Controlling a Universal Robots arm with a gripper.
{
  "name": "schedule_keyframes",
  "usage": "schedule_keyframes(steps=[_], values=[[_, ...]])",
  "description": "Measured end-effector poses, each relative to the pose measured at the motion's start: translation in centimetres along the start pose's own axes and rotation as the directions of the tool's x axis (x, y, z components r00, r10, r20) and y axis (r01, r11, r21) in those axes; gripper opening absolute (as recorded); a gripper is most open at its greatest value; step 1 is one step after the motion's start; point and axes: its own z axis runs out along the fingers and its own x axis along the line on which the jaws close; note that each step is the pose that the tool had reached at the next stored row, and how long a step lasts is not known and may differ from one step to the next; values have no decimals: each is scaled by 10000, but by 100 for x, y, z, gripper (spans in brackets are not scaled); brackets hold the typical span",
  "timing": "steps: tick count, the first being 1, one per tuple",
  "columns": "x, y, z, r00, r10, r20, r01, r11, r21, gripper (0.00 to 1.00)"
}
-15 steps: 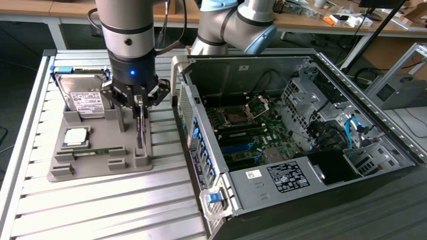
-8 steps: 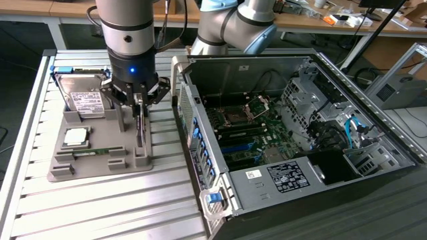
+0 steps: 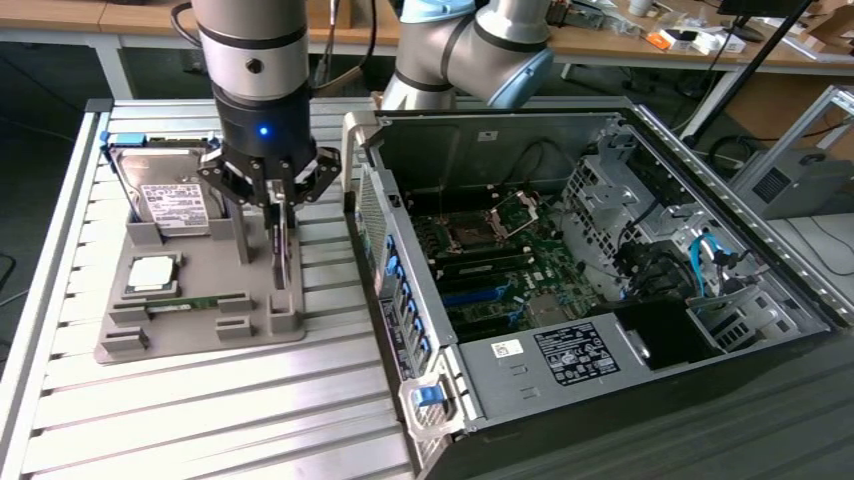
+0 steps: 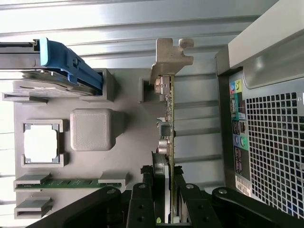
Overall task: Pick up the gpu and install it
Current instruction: 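Pick up the gpu and move the gpu toward the slot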
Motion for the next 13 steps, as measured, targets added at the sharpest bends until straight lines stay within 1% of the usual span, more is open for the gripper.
schedule_keyframes(steps=[13], values=[[-3, 6, -118, 10000, 1, -1, -1, 10000, -14, 27]])
